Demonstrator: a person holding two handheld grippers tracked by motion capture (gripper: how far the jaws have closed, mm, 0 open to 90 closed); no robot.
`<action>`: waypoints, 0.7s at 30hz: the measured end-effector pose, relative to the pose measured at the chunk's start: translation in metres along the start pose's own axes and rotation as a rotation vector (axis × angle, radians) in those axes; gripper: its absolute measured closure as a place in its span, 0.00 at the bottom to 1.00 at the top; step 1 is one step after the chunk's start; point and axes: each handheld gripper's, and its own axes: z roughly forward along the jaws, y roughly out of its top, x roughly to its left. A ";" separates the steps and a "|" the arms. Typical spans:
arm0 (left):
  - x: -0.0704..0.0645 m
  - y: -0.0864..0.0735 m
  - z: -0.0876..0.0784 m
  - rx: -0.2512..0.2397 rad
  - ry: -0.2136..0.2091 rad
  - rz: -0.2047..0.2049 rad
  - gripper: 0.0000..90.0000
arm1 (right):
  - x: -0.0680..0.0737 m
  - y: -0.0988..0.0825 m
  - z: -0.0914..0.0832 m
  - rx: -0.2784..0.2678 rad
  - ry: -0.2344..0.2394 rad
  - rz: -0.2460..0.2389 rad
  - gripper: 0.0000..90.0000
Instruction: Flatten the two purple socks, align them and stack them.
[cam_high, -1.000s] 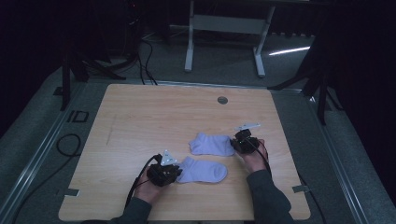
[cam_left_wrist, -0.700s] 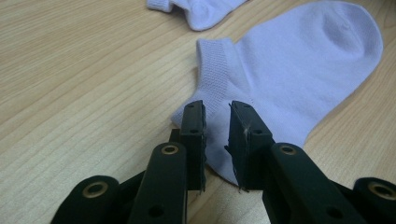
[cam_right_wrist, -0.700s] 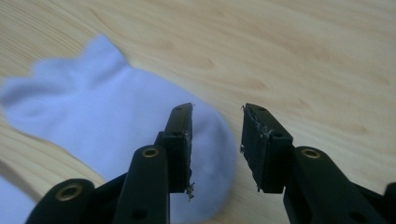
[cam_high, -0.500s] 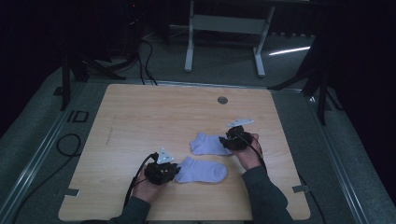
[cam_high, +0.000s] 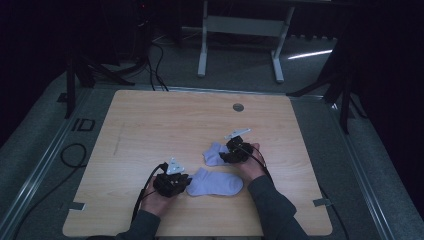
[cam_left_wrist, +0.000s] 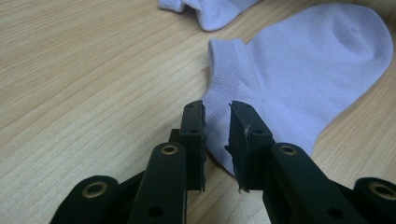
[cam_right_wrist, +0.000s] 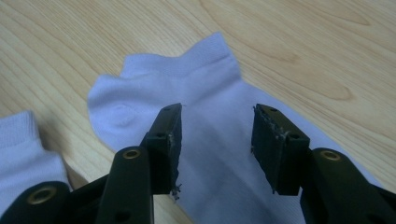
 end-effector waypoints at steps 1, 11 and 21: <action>0.000 0.000 0.000 0.000 0.000 0.000 0.84 | 0.001 0.001 0.002 0.001 0.006 0.003 0.57; 0.000 0.000 -0.001 -0.004 0.000 -0.003 0.83 | 0.004 0.000 0.012 0.022 0.026 -0.017 0.50; 0.000 0.000 -0.001 -0.007 0.000 -0.005 0.83 | 0.011 0.003 0.013 0.025 0.003 -0.014 0.75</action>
